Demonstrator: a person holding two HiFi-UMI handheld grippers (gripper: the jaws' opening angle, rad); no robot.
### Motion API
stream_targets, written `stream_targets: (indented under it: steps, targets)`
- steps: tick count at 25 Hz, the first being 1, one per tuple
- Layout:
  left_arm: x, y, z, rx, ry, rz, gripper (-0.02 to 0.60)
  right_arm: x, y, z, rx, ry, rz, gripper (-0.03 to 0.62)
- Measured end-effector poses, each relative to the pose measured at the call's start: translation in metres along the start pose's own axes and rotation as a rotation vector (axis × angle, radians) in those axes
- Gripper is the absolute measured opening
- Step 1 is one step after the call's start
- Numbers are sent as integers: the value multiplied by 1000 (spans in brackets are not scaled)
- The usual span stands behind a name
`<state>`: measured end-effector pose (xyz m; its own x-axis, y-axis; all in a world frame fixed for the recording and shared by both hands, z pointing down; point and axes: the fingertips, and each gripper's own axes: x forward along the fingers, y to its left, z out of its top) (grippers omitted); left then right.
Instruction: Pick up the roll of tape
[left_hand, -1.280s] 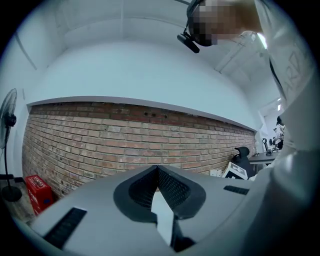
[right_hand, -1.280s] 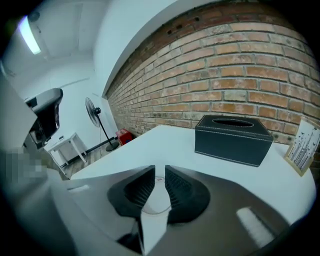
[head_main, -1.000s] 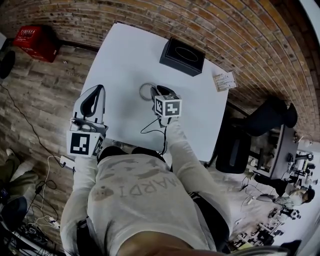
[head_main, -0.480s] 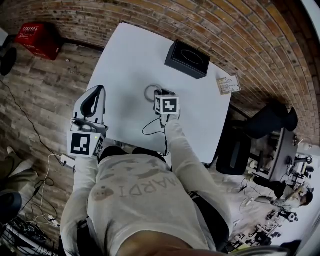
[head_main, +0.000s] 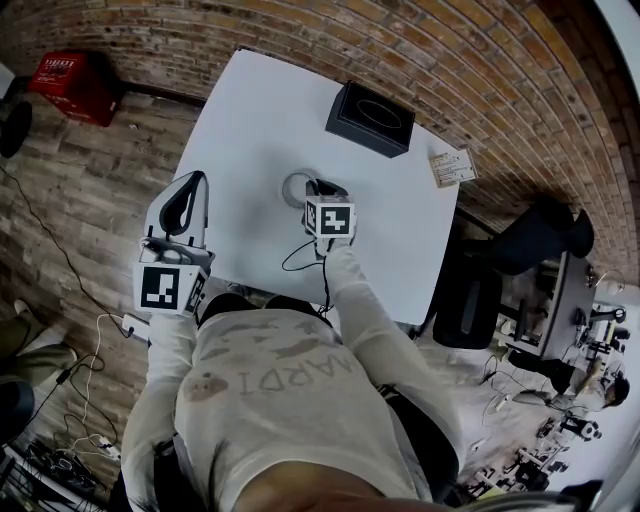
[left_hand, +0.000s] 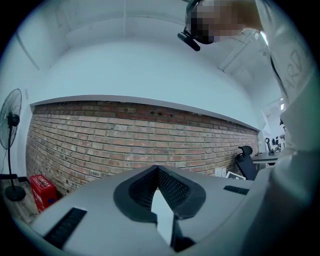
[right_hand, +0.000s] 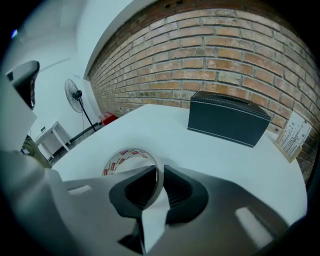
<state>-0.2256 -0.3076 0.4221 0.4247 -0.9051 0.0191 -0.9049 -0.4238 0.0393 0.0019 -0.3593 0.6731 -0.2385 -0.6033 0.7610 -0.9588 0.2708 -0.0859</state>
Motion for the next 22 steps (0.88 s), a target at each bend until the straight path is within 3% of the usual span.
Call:
stream_targets:
  steps: [8,22]
  targets:
    - [-4,-10,11,26,-18,-9,6,-48,8,28,-3,-195,31,57]
    - [-7,-39,26,63,-33,-40,6,-134,10,66,-9,-438,57,57]
